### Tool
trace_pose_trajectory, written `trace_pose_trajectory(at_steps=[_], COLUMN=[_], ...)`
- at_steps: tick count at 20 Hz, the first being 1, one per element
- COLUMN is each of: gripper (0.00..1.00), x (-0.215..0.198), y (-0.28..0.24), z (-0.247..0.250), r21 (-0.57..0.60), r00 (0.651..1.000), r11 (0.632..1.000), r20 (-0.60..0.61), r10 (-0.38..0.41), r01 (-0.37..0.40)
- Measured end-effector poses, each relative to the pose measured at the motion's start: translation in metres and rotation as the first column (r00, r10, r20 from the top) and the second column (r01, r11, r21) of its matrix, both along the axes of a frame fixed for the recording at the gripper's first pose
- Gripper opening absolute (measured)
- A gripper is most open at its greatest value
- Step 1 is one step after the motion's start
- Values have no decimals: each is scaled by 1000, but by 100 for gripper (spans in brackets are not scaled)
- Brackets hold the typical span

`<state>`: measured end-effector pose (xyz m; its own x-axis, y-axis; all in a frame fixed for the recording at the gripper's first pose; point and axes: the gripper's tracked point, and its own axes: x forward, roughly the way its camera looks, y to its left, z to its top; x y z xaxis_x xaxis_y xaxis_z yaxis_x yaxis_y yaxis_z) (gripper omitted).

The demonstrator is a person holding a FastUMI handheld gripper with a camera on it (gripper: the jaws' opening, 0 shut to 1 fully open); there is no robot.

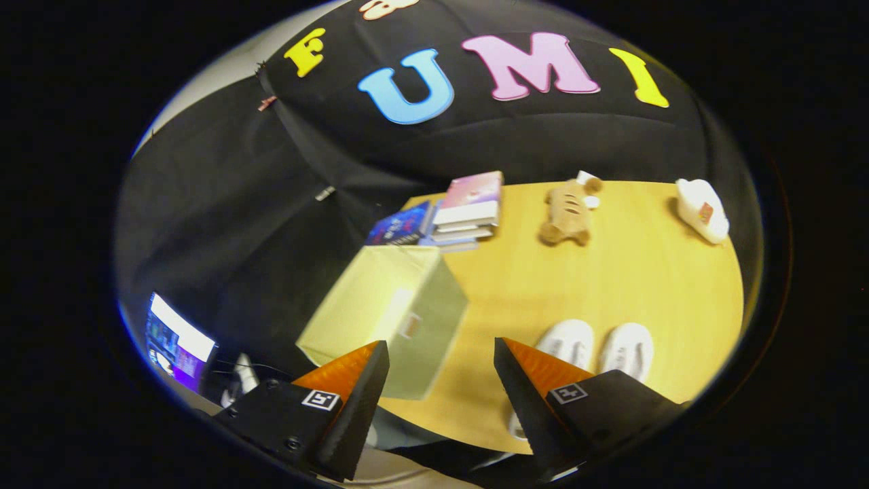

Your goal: Open the storage box then place both shoes into the box .Put the left shoe in first, then the right shoe, with the right side of both shoes facing outward in a uniform manner.

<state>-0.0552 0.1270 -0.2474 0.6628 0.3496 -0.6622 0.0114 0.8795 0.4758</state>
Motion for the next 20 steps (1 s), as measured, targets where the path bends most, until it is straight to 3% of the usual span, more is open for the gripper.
trace_pose_trajectory(at_steps=[5, 8, 13, 20], gripper=[86, 80, 72, 53], x=[-48, -59, -53, -20], y=[-36, -46, -57, -72], z=[-81, -117, -161, -186], r21=[-137, -219, -369, -437], r00=[989, 983, 978, 980], r11=[990, 976, 926, 899], r20=[-139, -180, -211, -167], r10=[-57, -45, -3, -108], r01=[38, 4, -76, 25])
